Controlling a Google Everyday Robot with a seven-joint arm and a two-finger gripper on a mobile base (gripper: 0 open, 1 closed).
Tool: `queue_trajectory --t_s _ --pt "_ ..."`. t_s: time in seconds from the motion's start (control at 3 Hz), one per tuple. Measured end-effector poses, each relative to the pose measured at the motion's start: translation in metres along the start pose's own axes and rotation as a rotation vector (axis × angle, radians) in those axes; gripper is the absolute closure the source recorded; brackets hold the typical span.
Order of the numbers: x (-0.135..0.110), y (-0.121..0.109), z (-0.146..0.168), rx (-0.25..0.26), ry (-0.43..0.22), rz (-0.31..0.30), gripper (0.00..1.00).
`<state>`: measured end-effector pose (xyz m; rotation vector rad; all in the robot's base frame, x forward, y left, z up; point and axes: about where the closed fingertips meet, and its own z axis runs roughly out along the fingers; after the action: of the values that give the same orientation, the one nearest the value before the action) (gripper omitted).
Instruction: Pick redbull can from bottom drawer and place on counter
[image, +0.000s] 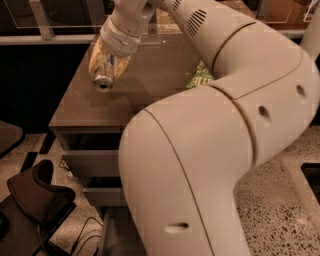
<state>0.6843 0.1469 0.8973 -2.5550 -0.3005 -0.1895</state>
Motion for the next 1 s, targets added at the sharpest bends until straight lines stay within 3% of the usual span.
queue_trajectory --t_s 0.33,1.0 --pt "0.003 0.018 -0.006 -0.071 -0.056 0.021 1.0" --pt "0.0 0.037 -0.012 -0.137 -0.093 0.044 1.0"
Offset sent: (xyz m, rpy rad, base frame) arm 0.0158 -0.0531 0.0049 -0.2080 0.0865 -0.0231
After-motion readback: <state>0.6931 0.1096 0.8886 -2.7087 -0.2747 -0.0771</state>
